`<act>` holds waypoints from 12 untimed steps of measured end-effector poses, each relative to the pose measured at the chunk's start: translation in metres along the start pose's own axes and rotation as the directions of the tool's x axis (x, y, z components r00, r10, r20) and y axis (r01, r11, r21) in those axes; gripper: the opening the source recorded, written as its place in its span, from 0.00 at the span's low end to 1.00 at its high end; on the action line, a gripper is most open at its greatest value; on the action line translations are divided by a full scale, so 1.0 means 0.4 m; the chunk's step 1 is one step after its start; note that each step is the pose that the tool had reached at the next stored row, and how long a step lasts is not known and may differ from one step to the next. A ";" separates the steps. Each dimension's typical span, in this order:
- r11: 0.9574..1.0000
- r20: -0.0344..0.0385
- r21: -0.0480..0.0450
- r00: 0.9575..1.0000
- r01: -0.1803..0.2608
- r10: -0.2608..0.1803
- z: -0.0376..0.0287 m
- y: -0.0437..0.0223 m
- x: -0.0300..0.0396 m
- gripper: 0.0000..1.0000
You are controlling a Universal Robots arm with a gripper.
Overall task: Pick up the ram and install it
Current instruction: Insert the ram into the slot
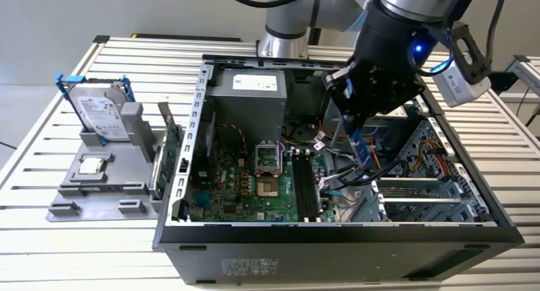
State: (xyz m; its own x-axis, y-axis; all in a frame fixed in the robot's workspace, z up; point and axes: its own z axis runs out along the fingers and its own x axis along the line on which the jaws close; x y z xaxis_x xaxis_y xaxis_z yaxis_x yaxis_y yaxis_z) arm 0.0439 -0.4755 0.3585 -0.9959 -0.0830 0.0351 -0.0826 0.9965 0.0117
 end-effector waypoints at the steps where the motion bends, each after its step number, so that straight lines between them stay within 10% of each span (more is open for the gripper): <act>1: 1.000 0.000 0.000 1.000 0.000 0.000 0.001 0.000 0.000 0.00; 12: 1.000 0.000 0.000 1.000 0.000 0.000 0.018 0.000 -0.001 0.00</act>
State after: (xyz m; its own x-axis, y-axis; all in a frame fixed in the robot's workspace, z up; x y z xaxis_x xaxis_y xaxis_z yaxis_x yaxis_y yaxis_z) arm 0.0439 -0.4755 0.3513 -0.9959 -0.0829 0.0351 -0.0826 0.9965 0.0116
